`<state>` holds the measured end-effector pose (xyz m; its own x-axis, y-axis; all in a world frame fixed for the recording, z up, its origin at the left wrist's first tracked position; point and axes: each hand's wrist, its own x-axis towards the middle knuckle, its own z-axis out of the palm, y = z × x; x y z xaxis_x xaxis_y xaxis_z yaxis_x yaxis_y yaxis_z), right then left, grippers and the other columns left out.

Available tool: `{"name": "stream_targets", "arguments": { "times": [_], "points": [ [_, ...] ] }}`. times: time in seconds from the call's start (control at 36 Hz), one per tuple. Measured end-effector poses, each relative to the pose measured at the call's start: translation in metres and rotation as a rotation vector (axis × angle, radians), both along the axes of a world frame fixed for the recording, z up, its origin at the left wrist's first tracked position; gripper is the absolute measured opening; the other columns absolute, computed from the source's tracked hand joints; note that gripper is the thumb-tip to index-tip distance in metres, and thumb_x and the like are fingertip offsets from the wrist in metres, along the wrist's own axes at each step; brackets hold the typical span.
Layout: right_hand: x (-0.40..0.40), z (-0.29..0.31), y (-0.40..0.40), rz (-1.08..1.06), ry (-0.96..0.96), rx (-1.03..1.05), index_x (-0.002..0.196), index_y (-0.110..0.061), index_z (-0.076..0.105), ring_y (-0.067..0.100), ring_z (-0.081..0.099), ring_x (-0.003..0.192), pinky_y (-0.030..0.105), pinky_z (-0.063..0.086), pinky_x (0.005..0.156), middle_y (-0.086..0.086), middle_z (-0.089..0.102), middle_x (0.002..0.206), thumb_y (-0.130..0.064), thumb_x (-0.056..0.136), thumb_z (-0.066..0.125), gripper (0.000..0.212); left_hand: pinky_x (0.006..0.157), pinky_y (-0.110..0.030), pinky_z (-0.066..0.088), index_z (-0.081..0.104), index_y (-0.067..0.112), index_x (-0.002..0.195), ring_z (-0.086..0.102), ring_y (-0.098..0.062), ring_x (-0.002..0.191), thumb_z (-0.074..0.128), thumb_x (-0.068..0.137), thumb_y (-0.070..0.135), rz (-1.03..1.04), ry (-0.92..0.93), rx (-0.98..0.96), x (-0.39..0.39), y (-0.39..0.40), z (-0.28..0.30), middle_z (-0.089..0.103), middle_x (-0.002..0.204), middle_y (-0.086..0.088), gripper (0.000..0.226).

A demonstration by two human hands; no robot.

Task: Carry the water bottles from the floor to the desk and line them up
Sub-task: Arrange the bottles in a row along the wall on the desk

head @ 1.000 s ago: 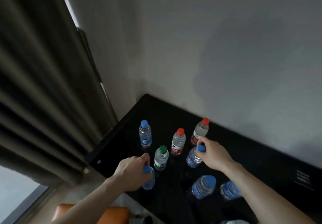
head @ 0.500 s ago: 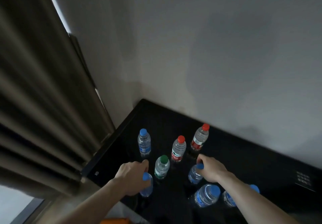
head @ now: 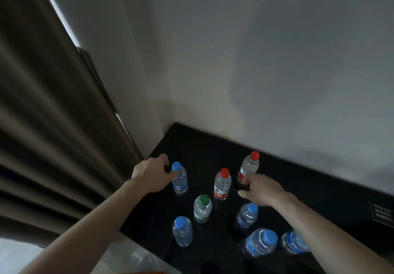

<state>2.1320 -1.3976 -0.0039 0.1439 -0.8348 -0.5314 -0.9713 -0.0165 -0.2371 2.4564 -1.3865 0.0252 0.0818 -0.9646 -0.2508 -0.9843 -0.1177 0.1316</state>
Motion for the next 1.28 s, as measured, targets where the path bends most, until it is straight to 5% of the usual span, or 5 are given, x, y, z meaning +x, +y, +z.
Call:
{"name": "stream_targets", "arguments": {
  "times": [0.19, 0.33, 0.5, 0.75, 1.28],
  "points": [
    [0.046, 0.008, -0.036, -0.024, -0.07, -0.069, 0.138, -0.023, 0.049, 0.016, 0.061, 0.096, 0.033, 0.049, 0.082, -0.005, 0.064, 0.106, -0.054, 0.095, 0.06, 0.054, 0.077, -0.034, 0.048, 0.052, 0.02, 0.124, 0.062, -0.025, 0.106, 0.051, 0.09, 0.066, -0.086, -0.087, 0.129, 0.002, -0.055, -0.017, 0.064, 0.121, -0.004, 0.057],
    [0.068, 0.006, -0.049, -0.051, -0.042, -0.026, 0.135, -0.021, 0.053, 0.017, 0.065, 0.099, 0.037, 0.053, 0.092, -0.002, 0.067, 0.109, -0.047, 0.096, 0.06, 0.048, 0.072, -0.034, 0.047, 0.057, 0.019, 0.112, 0.063, -0.023, 0.099, 0.048, 0.095, 0.061, -0.15, -0.099, 0.148, 0.0, -0.074, -0.027, 0.064, 0.11, -0.003, 0.046],
    [0.079, -0.003, -0.051, -0.08, 0.027, -0.041, 0.113, -0.022, 0.052, 0.018, 0.063, 0.093, 0.033, 0.05, 0.081, -0.003, 0.062, 0.1, -0.05, 0.096, 0.055, 0.033, 0.075, -0.034, 0.05, 0.057, 0.018, 0.115, 0.064, -0.023, 0.096, 0.049, 0.094, 0.062, -0.21, -0.129, 0.156, -0.004, -0.077, -0.037, 0.065, 0.108, -0.005, 0.05],
    [0.084, -0.007, -0.046, -0.093, 0.035, -0.03, 0.12, -0.017, 0.051, 0.02, 0.067, 0.094, 0.037, 0.056, 0.085, 0.002, 0.066, 0.106, -0.051, 0.099, 0.05, 0.04, 0.074, -0.034, 0.051, 0.053, 0.017, 0.117, 0.064, -0.022, 0.094, 0.049, 0.098, 0.052, -0.233, -0.097, 0.161, -0.004, -0.076, -0.047, 0.065, 0.107, -0.006, 0.041],
    [0.083, -0.002, -0.067, -0.058, -0.04, -0.056, 0.1, -0.025, 0.049, 0.006, 0.06, 0.07, 0.019, 0.045, 0.064, -0.006, 0.061, 0.082, -0.037, 0.1, 0.057, 0.015, 0.076, -0.038, 0.054, 0.062, 0.018, 0.104, 0.059, -0.019, 0.089, 0.062, 0.094, 0.034, -0.33, 0.085, 0.038, 0.025, -0.179, -0.01, 0.063, 0.104, -0.005, 0.019]
  ]
}}
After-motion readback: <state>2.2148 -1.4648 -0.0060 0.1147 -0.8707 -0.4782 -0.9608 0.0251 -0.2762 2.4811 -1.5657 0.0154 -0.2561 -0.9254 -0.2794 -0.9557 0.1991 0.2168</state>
